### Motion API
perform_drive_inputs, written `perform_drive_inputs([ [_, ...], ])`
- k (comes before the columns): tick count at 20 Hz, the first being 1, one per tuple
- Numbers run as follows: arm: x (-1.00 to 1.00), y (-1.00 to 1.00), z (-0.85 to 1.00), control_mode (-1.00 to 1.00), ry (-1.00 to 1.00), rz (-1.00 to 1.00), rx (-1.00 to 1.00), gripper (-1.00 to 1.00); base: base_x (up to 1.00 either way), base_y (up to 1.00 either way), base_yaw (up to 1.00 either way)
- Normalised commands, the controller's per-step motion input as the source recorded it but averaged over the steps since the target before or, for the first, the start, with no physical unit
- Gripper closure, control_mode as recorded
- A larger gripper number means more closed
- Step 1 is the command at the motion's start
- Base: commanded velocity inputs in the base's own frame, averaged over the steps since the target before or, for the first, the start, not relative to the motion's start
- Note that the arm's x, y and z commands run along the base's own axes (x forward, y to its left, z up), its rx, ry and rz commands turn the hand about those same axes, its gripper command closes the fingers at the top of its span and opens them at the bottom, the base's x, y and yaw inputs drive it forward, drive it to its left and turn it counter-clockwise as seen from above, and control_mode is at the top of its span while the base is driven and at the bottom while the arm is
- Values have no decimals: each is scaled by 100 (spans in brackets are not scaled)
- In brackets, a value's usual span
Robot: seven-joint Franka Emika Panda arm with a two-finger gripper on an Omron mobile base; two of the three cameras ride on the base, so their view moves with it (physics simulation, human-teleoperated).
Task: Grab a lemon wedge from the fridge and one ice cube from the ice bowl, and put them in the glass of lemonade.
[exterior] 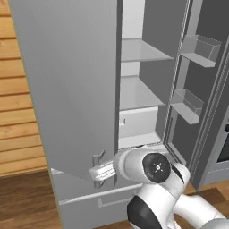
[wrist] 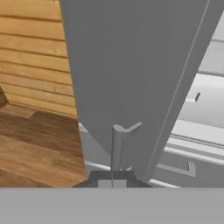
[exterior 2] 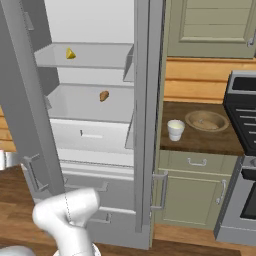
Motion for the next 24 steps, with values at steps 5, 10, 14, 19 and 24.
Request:
perform_drive_inputs([
  [5,-42,-47,100,-100,0,0,6,100,0,0,0],
  [10,-32,-68,100,-100,0,0,10,100,0,0,0],
  [14,-13,-79,100,-100,0,-1,14,100,0,0,0],
  [19,73,-82,52,-100,5,-11,20,100,0,0,0],
  [24,100,-41,14,-100,13,-17,22,100,0,0,0],
])
